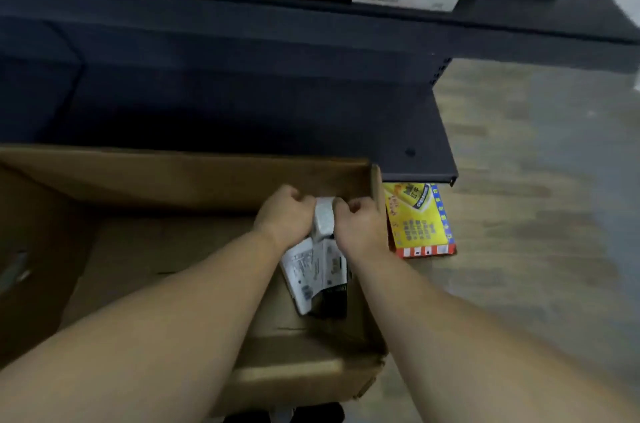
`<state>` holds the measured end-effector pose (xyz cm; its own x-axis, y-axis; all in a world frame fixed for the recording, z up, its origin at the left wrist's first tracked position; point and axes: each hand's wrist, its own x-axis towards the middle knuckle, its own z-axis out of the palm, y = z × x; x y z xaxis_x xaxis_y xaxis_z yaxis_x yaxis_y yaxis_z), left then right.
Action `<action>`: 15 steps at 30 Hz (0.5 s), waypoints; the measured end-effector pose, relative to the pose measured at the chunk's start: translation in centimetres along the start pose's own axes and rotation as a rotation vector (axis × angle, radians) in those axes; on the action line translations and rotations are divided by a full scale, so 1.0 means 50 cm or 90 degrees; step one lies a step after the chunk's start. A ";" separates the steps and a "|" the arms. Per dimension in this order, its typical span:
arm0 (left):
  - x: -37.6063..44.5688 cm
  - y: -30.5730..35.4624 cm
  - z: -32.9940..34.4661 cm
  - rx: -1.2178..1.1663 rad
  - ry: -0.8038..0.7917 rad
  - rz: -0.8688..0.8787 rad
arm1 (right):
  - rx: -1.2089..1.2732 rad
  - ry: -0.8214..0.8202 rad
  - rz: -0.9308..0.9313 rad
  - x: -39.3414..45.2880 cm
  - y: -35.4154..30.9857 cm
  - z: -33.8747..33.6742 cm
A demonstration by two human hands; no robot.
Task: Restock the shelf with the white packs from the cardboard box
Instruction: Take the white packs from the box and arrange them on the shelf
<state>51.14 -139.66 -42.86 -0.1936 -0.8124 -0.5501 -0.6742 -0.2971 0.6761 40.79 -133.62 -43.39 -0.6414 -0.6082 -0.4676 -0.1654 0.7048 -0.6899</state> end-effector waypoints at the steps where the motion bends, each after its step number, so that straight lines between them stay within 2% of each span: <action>1: 0.010 -0.020 0.018 -0.022 -0.010 -0.033 | -0.021 -0.025 0.022 0.008 0.019 0.010; 8: 0.036 -0.137 0.119 -0.182 -0.092 -0.252 | -0.086 -0.138 0.116 0.064 0.098 0.080; 12: 0.039 -0.185 0.170 -0.266 -0.154 -0.389 | -0.131 -0.153 0.138 0.087 0.136 0.116; 15: 0.040 -0.193 0.195 -0.273 -0.197 -0.449 | -0.162 -0.147 0.135 0.102 0.148 0.130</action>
<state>50.31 -133.52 -55.24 -0.0586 -0.2144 -0.9750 -0.3957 -0.8917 0.2199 41.17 -133.92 -54.48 -0.5011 -0.4846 -0.7170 -0.2463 0.8741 -0.4186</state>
